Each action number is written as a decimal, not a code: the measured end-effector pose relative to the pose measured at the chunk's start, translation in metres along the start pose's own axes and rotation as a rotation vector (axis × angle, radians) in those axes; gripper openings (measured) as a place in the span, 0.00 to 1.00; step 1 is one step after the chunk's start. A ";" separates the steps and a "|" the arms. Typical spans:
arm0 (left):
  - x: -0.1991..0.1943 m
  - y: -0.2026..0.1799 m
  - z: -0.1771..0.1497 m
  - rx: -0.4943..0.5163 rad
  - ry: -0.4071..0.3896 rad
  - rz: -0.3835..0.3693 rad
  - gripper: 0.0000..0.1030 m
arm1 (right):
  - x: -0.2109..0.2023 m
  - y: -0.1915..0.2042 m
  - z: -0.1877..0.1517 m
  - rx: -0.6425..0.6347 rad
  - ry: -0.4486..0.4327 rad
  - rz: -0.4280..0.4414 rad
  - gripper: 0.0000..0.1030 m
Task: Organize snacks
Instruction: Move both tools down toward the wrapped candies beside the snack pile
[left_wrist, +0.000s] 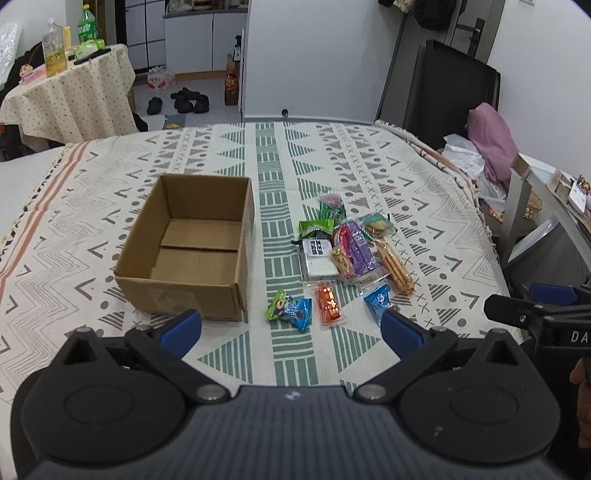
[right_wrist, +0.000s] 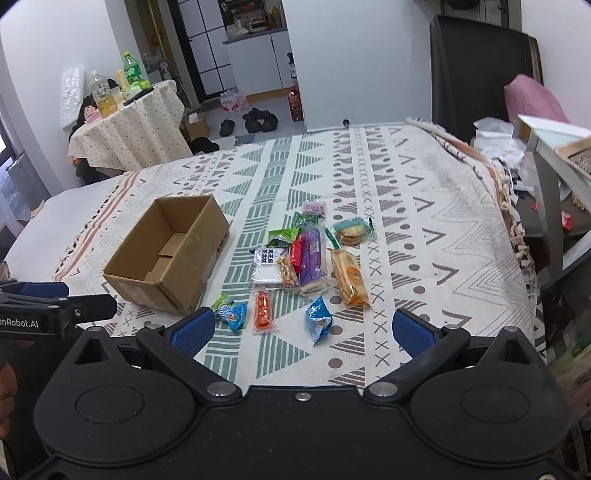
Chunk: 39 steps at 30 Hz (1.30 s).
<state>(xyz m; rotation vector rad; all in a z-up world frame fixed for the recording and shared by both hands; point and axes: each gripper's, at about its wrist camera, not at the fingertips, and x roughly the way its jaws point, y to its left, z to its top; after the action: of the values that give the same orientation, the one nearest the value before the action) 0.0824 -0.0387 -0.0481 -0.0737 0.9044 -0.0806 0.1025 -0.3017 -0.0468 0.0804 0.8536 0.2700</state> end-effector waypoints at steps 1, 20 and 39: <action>0.004 0.000 0.001 -0.002 0.008 0.001 1.00 | 0.003 -0.001 0.001 0.002 0.005 0.002 1.00; 0.079 0.000 0.012 -0.048 0.108 -0.034 0.97 | 0.068 -0.035 0.009 0.139 0.142 0.026 0.82; 0.166 0.007 0.012 -0.212 0.186 0.042 0.68 | 0.149 -0.039 0.013 0.217 0.284 0.044 0.65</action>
<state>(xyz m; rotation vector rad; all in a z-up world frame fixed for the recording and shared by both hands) 0.1943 -0.0477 -0.1706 -0.2474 1.0976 0.0489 0.2137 -0.2991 -0.1548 0.2682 1.1630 0.2319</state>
